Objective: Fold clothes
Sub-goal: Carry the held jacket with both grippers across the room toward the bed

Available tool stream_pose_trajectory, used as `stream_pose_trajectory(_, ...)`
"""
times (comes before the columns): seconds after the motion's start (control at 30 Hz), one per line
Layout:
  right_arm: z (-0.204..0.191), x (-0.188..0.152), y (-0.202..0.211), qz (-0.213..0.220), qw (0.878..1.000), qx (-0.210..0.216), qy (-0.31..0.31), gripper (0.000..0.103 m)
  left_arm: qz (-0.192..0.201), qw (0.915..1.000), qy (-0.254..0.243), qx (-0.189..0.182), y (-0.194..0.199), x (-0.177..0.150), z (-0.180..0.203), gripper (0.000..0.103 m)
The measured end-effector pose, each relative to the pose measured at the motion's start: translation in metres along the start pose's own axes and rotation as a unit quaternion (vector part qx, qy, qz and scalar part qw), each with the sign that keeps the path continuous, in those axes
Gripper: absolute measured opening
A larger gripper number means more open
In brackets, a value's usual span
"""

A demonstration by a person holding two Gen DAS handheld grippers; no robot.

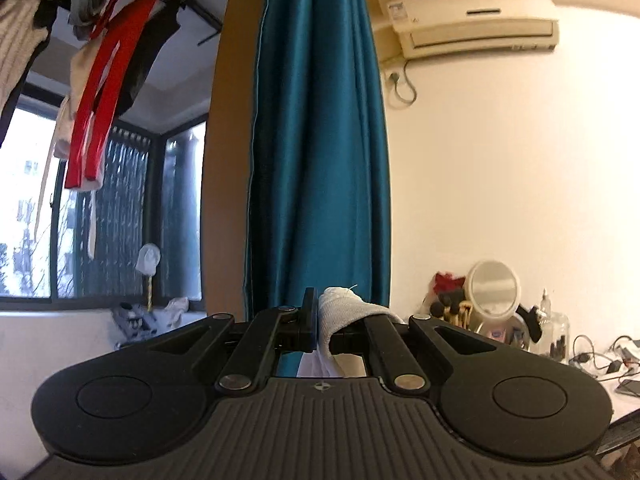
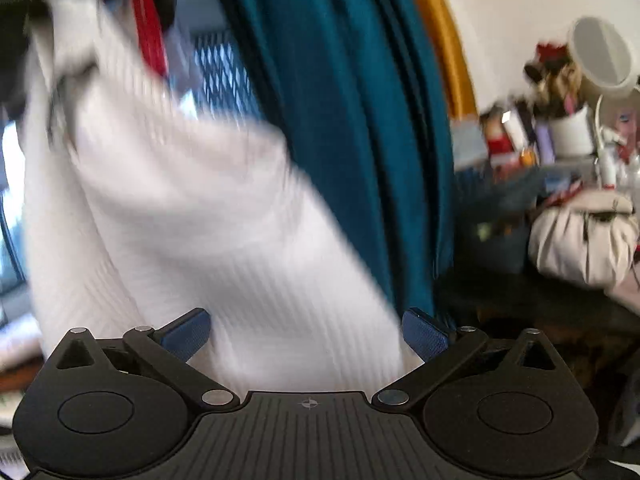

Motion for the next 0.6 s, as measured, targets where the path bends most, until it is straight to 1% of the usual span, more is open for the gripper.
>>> stream_pose_trajectory(0.07,-0.001,0.015,0.006,0.023,1.0,0.016,0.006,0.102,0.011,0.9997,-0.002,-0.024,0.003,0.005,0.002,0.004)
stream_pose_trajectory(0.1,-0.003,0.018,0.002,0.019,0.999,0.027,0.022,0.102,0.017,0.9993,-0.003,-0.032,0.005,0.006,0.003,0.004)
stream_pose_trajectory(0.13,-0.005,0.019,-0.004,0.011,0.998,0.038,0.04,0.102,0.019,0.9991,-0.003,-0.037,0.006,0.008,0.005,0.004)
stream_pose_trajectory(0.2,-0.014,0.01,-0.019,-0.016,0.996,0.047,0.074,0.102,0.015,0.9985,0.008,-0.051,0.005,0.01,0.007,0.004)
stream_pose_trajectory(0.3,-0.029,-0.004,-0.038,-0.043,0.994,0.071,0.072,0.102,0.004,0.9969,0.027,-0.074,0.005,0.01,0.009,0.004)
stream_pose_trajectory(0.33,-0.034,-0.006,-0.042,-0.045,0.994,0.077,0.063,0.1,0.002,0.9964,0.031,-0.08,0.005,0.01,0.008,0.004)
stream_pose_trajectory(0.4,-0.043,-0.01,-0.047,-0.044,0.994,0.088,0.041,0.087,-0.001,0.9949,0.042,-0.091,0.009,0.01,0.005,0.004)
stream_pose_trajectory(0.43,-0.046,-0.009,-0.049,-0.044,0.994,0.095,0.019,0.067,-0.001,0.9941,0.049,-0.097,0.01,0.011,0.002,0.004)
stream_pose_trajectory(0.47,-0.045,-0.007,-0.05,-0.045,0.993,0.107,-0.014,0.044,0.0,0.9934,0.055,-0.1,0.01,0.012,-0.002,0.004)
stream_pose_trajectory(0.5,-0.045,-0.006,-0.049,-0.046,0.991,0.115,-0.043,0.033,0.001,0.9931,0.06,-0.101,0.011,0.013,-0.006,0.004)
stream_pose_trajectory(0.53,-0.043,-0.003,-0.045,-0.042,0.991,0.109,-0.064,0.018,0.003,0.9929,0.065,-0.1,0.012,0.015,-0.012,0.004)
stream_pose_trajectory(0.57,-0.04,0.002,-0.039,-0.037,0.991,0.098,-0.082,0.012,0.006,0.9929,0.07,-0.096,0.013,0.016,-0.018,0.004)
stream_pose_trajectory(0.6,-0.034,0.006,-0.031,-0.027,0.992,0.08,-0.098,0.011,0.008,0.9928,0.075,-0.093,0.014,0.018,-0.023,0.004)
Point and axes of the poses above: each gripper's, at about its wrist camera, not at the fingertips, and y roughly against the way its jaws point, z to its right, x to its top, the point moved 5 cm from there along -y, roughly the way its jaws point, and after that the axes turned 15 degrees about y, right-handed, at the moved point
